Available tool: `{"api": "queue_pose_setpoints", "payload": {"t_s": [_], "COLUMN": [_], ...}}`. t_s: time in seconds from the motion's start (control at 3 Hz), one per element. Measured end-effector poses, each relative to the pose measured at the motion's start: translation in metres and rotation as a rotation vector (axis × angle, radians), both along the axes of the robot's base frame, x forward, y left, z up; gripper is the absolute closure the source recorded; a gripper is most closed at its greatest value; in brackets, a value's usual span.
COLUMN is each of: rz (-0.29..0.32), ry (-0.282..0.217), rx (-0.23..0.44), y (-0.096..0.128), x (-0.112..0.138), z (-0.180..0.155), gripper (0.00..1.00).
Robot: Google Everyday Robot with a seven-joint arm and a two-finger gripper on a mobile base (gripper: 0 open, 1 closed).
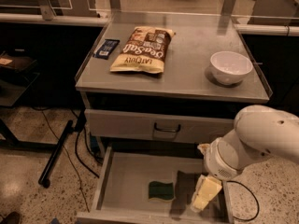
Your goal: Pick sponge from middle drawer and place on counter
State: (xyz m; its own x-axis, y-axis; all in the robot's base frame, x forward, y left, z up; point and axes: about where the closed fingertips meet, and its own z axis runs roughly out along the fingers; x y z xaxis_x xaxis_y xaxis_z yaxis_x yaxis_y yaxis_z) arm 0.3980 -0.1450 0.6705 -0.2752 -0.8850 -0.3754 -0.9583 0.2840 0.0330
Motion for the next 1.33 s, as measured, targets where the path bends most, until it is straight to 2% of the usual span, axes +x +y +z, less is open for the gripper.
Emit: {"api": "queue_pose_setpoints", "payload": {"t_s": [0.67,1.33], "rz": [-0.005,-0.004], "ry": [0.033,0.046], "rx": [0.001,0.007], "y": [-0.004,-0.003], "x": [0.028,0.024], "z": [-0.087,-0.095], "gripper": [0.0,0.0]}}
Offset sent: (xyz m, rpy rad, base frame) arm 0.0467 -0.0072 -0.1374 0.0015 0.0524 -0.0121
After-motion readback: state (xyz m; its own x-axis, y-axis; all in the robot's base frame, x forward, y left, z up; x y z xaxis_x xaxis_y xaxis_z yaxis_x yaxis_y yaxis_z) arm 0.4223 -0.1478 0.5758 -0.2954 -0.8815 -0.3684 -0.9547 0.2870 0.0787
